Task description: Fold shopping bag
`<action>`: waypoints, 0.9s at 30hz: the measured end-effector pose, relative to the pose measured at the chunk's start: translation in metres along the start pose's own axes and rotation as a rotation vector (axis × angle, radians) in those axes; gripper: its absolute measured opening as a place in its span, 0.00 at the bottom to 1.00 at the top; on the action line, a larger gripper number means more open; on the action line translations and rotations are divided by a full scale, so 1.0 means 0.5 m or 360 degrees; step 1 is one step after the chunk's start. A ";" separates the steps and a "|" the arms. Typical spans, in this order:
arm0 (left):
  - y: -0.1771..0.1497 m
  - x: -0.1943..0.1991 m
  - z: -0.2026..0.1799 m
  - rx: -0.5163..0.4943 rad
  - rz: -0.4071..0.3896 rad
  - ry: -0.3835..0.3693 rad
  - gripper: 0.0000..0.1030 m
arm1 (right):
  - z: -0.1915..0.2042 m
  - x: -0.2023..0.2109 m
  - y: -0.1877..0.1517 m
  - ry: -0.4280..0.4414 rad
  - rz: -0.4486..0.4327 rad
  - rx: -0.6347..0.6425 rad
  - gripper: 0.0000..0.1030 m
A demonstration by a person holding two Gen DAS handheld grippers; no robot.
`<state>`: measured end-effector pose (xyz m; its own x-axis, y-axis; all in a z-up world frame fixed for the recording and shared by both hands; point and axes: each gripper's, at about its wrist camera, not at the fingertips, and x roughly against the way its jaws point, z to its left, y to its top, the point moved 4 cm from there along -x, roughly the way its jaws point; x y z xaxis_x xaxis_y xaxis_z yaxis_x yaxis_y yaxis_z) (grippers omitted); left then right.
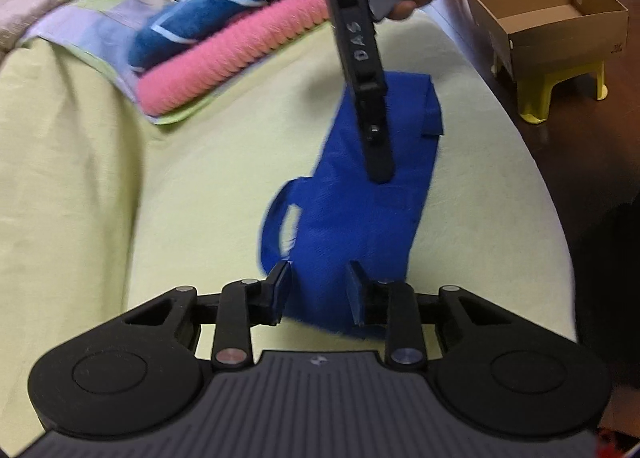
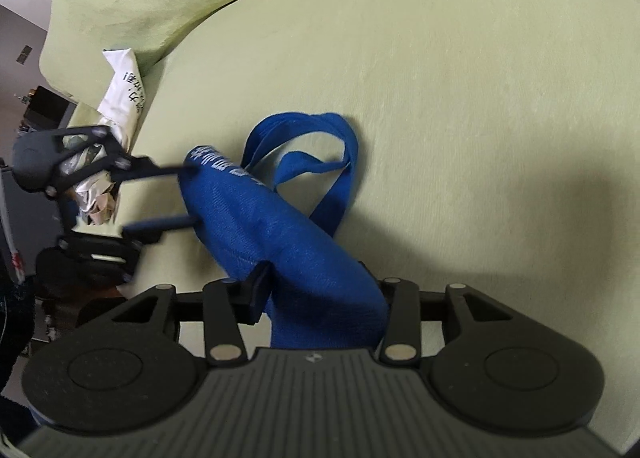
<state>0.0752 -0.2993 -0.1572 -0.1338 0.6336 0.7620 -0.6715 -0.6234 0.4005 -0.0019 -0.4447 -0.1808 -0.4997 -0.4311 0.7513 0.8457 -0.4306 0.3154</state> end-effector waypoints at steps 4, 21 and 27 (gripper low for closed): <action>-0.007 -0.033 0.010 0.0098 0.0008 -0.0069 0.32 | -0.011 0.009 -0.007 -0.0028 -0.0065 -0.0027 0.37; 0.003 -0.061 0.034 0.0140 0.0072 -0.0181 0.31 | 0.161 0.064 -0.126 -0.0934 -0.1035 0.0331 0.27; 0.002 -0.069 0.042 0.0197 0.0059 -0.0182 0.32 | 0.111 -0.010 -0.122 -0.0865 -0.0982 0.0134 0.19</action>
<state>0.0944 -0.3314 -0.1723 -0.0681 0.5572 0.8276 -0.5719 -0.7015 0.4252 -0.0408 -0.3721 -0.1716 -0.7366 0.3163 0.5978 0.4713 -0.3940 0.7891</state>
